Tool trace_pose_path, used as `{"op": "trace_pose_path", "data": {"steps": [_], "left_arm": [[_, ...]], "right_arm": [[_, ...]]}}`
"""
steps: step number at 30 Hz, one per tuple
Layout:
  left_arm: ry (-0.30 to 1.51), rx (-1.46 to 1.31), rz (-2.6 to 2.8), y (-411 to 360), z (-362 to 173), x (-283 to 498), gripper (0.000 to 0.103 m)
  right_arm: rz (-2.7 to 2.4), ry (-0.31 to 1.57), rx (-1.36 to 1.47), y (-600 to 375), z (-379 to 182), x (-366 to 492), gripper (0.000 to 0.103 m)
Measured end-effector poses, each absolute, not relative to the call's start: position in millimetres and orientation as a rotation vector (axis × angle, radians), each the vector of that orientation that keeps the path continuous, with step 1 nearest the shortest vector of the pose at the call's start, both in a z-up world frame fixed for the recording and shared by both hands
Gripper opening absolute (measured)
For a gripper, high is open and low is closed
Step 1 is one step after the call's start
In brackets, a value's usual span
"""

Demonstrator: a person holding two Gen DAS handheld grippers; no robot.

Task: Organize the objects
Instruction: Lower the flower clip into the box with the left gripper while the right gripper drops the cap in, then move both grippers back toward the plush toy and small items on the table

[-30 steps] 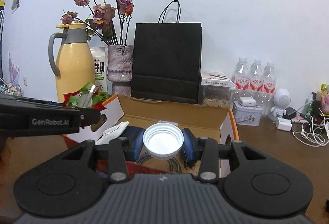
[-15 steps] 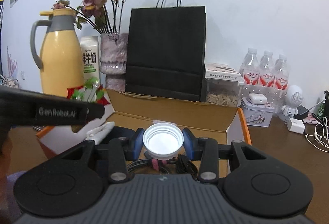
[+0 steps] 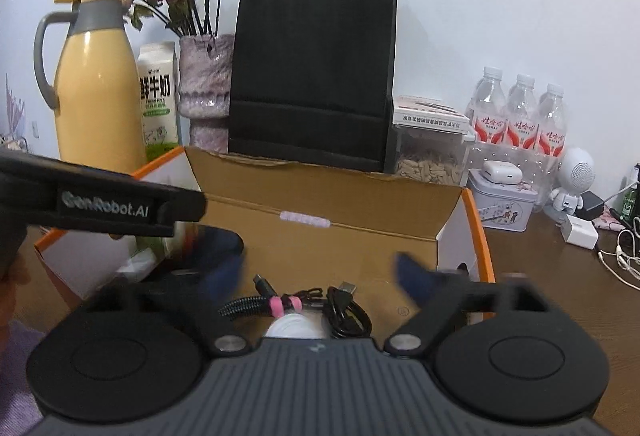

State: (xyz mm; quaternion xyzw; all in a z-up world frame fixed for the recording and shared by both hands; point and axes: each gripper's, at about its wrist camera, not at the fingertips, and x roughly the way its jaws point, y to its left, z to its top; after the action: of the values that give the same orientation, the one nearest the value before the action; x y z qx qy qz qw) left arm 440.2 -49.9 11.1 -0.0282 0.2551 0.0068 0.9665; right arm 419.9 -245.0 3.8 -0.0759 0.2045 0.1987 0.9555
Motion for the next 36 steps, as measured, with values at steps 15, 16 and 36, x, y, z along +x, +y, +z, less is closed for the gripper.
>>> {"op": "trace_pose_path", "data": {"steps": [15,16,36], "left_arm": [[0.527,-0.057,0.037,-47.8,12.3,437.8,0.103],[0.526,-0.059,0.034,-47.4,13.0,436.2,0.103],[0.522,-0.064,-0.004,-33.0,20.3,334.7,0.103]], "right_arm": [[0.405,0.426,-0.155,-243.0,2.8,417.9,0.103],[0.404,0.425,-0.154,-243.6,3.1,417.1,0.103],[0.403,0.417,-0.1,-267.3,12.7,317.5,0.103]]}}
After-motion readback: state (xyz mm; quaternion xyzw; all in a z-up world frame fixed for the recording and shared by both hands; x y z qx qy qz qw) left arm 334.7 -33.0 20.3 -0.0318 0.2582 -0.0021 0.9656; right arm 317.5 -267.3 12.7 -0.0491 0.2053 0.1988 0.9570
